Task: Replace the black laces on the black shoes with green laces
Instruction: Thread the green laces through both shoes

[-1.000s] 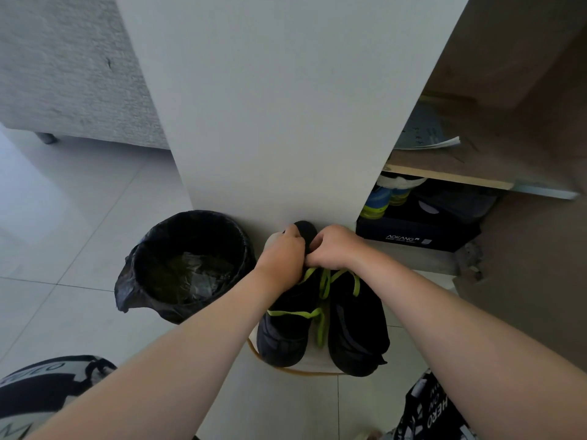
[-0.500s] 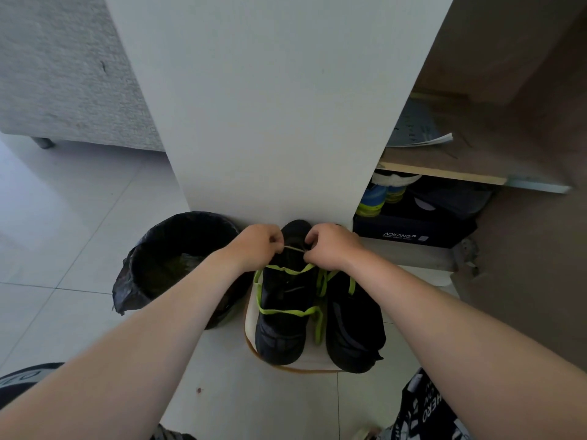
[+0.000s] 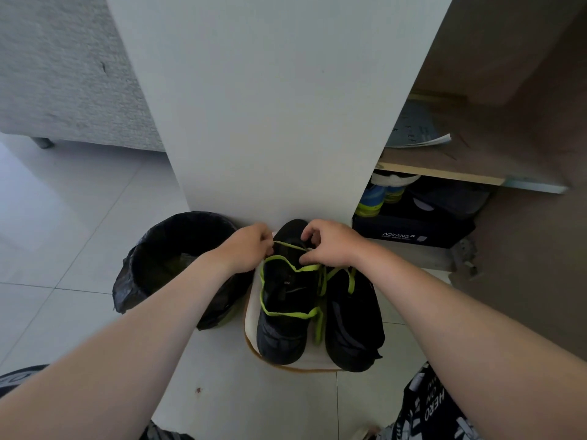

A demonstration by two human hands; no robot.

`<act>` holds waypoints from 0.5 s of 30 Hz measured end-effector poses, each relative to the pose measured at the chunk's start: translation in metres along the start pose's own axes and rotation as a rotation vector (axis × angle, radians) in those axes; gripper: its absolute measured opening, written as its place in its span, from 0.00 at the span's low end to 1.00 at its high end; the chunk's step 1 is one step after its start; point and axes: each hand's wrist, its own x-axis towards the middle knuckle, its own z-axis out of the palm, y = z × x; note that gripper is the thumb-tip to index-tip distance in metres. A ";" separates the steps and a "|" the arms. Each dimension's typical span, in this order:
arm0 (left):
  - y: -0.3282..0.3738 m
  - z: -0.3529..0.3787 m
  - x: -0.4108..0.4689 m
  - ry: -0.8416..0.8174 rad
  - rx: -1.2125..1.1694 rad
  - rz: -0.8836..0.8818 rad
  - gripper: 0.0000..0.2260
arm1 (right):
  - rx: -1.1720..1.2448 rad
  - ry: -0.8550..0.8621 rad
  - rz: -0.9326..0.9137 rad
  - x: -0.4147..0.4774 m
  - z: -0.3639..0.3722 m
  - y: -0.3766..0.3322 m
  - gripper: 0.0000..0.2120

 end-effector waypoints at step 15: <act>0.009 -0.002 -0.001 -0.023 -0.121 -0.076 0.04 | 0.172 -0.071 0.020 -0.014 -0.037 -0.012 0.13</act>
